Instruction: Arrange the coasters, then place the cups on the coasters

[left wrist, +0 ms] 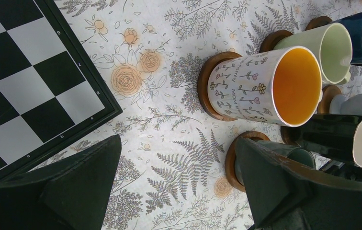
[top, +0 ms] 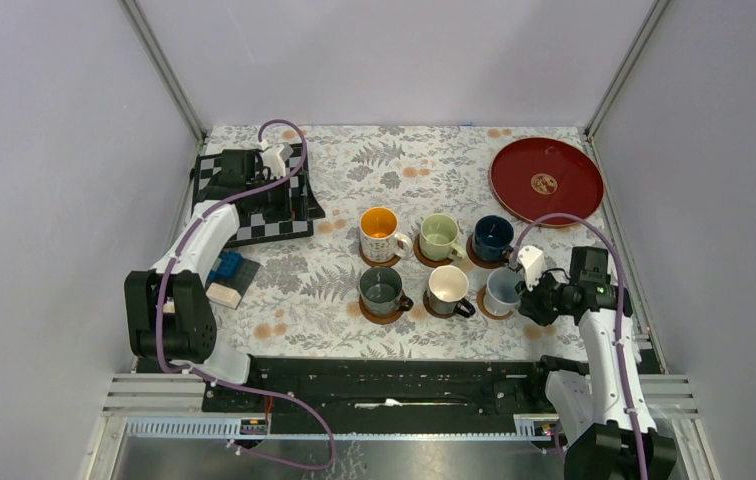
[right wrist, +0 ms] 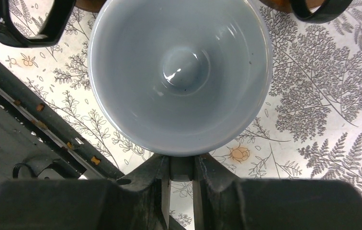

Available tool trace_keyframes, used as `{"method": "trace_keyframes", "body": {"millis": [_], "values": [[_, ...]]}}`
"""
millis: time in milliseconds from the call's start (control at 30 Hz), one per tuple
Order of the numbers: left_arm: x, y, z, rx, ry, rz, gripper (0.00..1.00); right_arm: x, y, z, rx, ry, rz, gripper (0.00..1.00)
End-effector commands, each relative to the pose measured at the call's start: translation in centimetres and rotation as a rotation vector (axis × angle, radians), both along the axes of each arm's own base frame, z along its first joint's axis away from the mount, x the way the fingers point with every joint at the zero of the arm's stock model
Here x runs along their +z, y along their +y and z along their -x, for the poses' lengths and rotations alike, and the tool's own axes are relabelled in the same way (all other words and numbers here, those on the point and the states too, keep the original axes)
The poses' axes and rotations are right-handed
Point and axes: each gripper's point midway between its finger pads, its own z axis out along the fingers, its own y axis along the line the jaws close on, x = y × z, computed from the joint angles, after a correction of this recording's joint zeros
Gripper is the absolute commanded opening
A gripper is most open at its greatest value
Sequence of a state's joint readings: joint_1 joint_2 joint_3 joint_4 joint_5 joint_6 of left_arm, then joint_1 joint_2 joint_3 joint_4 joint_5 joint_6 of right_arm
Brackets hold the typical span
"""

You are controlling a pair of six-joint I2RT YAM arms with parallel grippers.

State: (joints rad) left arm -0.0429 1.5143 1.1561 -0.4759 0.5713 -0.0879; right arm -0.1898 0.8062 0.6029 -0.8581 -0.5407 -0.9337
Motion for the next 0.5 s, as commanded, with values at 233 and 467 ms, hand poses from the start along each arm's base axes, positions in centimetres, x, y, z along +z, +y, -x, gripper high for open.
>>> {"method": "trace_keyframes", "body": {"millis": [233, 467], "values": [[1.6, -0.4, -1.2, -0.01, -0.06, 0.02, 0.99, -0.6, 0.1, -1.6, -0.021, -0.092, -0.014, 0.0], [1.7, -0.5, -1.2, -0.013, -0.064, 0.024, 0.99, -0.7, 0.1, -1.5, -0.019, -0.087, -0.013, 0.0]]}}
